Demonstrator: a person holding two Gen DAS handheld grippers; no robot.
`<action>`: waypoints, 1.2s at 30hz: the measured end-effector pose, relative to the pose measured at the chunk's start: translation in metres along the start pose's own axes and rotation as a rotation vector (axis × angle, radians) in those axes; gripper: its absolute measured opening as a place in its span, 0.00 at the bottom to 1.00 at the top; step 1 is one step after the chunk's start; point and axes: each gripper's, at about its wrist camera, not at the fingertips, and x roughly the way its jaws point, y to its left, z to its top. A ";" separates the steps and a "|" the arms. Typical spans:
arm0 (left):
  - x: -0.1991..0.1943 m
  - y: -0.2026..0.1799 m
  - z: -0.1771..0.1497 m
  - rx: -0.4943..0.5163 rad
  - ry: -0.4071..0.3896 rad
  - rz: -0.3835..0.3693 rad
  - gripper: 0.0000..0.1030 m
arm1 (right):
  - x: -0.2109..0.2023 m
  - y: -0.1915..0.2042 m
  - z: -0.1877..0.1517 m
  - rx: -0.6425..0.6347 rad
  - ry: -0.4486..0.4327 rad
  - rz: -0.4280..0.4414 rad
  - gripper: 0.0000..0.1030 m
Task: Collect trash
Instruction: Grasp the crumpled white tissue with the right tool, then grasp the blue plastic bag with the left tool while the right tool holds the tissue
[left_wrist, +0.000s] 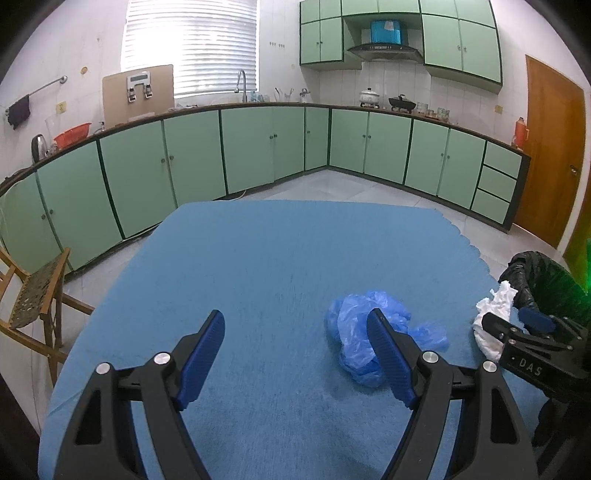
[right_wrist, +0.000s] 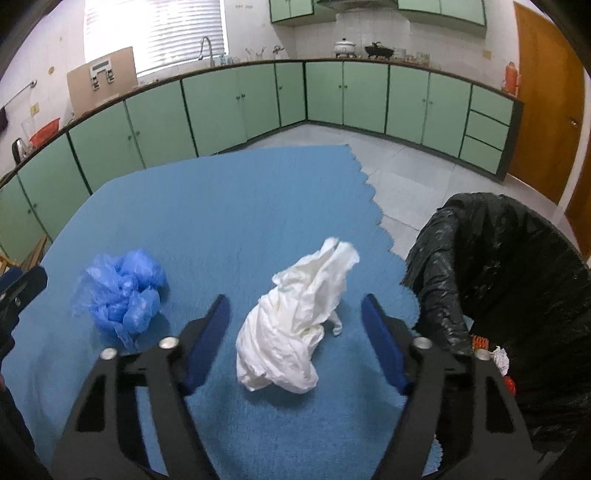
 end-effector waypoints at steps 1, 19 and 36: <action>0.002 0.002 -0.001 -0.001 0.004 -0.002 0.75 | 0.002 0.000 -0.001 0.000 0.008 0.006 0.58; 0.030 -0.035 -0.003 0.034 0.060 -0.079 0.75 | 0.001 -0.021 0.010 -0.010 0.007 0.063 0.22; 0.067 -0.050 -0.006 0.016 0.172 -0.109 0.47 | 0.003 -0.031 0.010 -0.019 0.016 0.060 0.22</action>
